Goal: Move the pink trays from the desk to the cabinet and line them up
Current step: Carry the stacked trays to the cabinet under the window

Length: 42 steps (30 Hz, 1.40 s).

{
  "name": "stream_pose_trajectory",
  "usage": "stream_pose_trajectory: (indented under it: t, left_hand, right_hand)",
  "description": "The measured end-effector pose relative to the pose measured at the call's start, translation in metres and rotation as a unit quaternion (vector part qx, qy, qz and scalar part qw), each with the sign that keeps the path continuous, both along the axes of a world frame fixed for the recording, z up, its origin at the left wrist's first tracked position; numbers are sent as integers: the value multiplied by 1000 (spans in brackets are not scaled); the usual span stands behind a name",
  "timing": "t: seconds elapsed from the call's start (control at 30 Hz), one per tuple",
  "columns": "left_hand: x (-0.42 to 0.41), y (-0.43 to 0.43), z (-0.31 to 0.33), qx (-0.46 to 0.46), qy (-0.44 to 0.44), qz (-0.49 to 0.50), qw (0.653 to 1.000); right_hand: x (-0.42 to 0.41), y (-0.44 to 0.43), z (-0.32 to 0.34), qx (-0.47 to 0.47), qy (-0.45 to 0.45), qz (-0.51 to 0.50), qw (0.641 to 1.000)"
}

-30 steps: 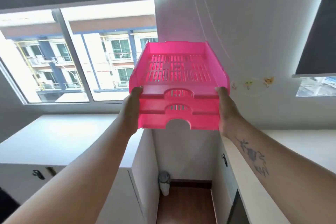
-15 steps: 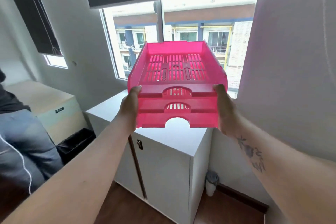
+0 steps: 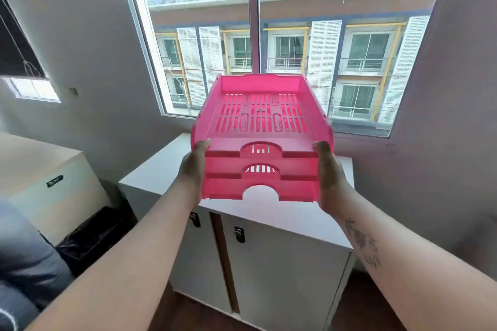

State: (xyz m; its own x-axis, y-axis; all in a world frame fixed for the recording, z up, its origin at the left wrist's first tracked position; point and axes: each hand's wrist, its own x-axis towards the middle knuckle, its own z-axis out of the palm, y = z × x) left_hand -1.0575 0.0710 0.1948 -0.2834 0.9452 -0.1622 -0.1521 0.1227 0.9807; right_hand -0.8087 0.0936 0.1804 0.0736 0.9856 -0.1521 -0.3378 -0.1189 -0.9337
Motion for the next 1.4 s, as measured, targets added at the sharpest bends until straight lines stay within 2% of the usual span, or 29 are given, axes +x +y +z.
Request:
stream_pose_trajectory:
  t: [0.1,0.27,0.63,0.93,1.1,1.23,1.4]
  left_hand:
    - [-29,21,1,-12,4,-35,999]
    - [-60,52,-5,-22,0,-67,997]
    - [-76,79,-47,-44,-19,-50,998]
    - [-93,106,-96,-85,9,-75,993]
    - [-107,115,-118,-89,14,-95,991]
    - [-115,123,-110,-45,67,-165,983]
    - [-133,149,-79,10,110,-224,968]
  right_hand:
    - [-31,10,-9,-28,4,-38,999]
    - [-62,24,-15,-22,4,-77,997]
    - [-92,39,-44,-39,-34,-105,993]
    - [-111,49,-92,-89,-66,-134,985]
    - [-123,52,-102,-84,-122,-110,983]
    - [-107,62,-109,-68,-183,-104,975]
    - [-91,70,-50,-33,-257,-148,954]
